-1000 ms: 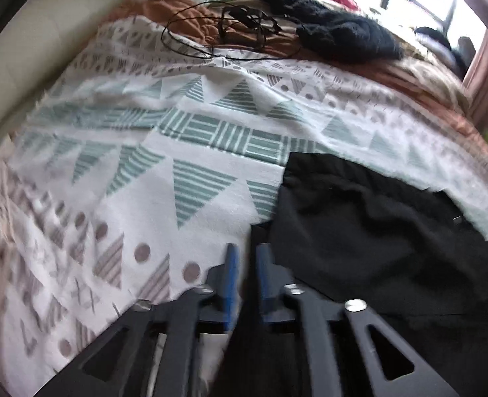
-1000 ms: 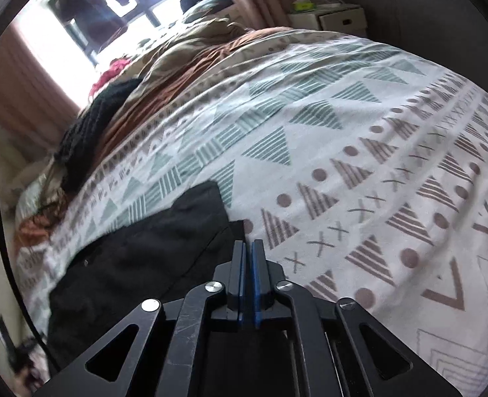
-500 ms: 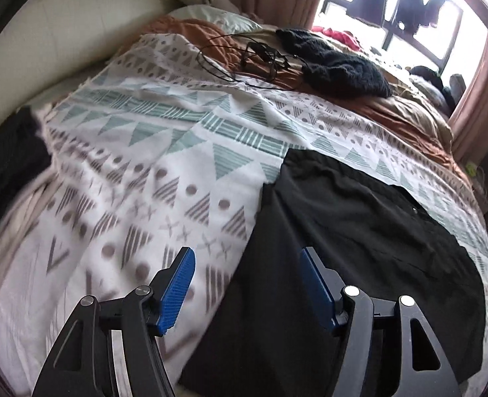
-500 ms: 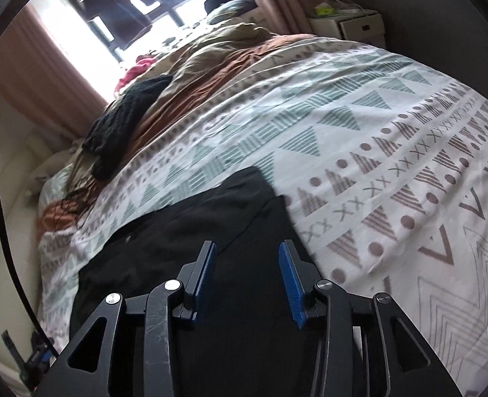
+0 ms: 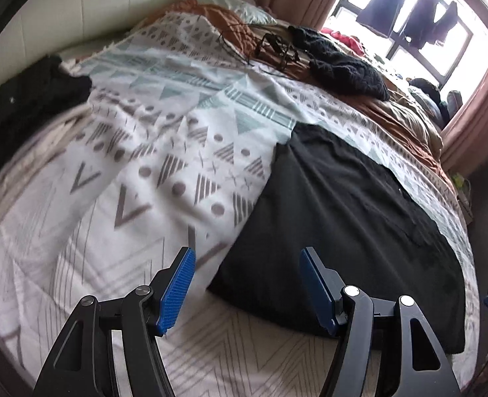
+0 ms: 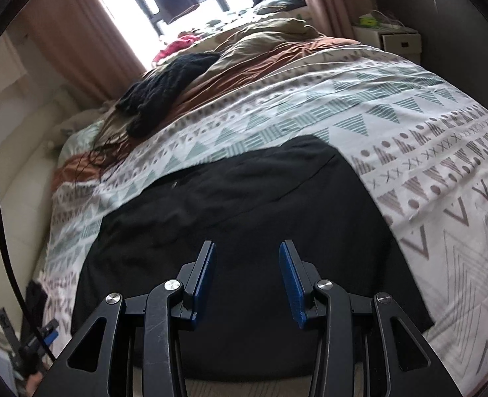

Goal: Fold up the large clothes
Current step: 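Move both grippers to the folded edge and close them on it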

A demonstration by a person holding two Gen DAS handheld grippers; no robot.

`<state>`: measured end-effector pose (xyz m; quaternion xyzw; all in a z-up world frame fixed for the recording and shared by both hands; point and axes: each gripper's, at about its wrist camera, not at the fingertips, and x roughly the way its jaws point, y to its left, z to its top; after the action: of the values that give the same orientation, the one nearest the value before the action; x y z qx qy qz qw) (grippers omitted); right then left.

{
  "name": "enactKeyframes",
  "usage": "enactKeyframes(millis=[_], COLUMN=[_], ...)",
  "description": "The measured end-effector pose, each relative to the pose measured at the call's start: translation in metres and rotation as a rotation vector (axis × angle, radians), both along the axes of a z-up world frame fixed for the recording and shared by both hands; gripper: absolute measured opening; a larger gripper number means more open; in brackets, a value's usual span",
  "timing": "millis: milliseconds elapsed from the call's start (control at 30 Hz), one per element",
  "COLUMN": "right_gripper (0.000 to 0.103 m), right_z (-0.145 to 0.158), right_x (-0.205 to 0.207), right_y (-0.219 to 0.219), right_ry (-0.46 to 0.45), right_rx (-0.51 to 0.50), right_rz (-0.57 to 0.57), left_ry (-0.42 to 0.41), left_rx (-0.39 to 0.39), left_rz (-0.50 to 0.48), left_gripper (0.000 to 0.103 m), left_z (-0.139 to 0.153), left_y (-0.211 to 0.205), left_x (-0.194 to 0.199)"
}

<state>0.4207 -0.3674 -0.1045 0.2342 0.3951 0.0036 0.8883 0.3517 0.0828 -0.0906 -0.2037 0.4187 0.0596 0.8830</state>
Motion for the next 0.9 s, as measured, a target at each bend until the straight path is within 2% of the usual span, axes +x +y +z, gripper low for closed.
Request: enactKeyframes(millis=[433,633,733,900], right_gripper=[0.04,0.04,0.04,0.04], right_z=[-0.015,-0.019,-0.02,-0.035], right_x=[-0.046,-0.054,-0.055,-0.048], right_y=[0.053,0.086,0.114,0.148], right_ry=[0.026,0.032,0.034,0.074], right_rx=[-0.054,-0.063,-0.103,-0.126], right_rz=[0.086,0.181,0.247,0.316], left_ry=[-0.02,0.013,0.032,0.069], left_rx=[-0.063,-0.079,-0.09,-0.144], left_rz=[0.004,0.008,0.015,0.026], left_gripper=[0.067,0.066,0.066,0.064], left_z=[-0.001,-0.011,-0.018,-0.032], left_y=[0.004,0.007,0.011,0.019], left_x=[-0.024,-0.022,-0.02,-0.015])
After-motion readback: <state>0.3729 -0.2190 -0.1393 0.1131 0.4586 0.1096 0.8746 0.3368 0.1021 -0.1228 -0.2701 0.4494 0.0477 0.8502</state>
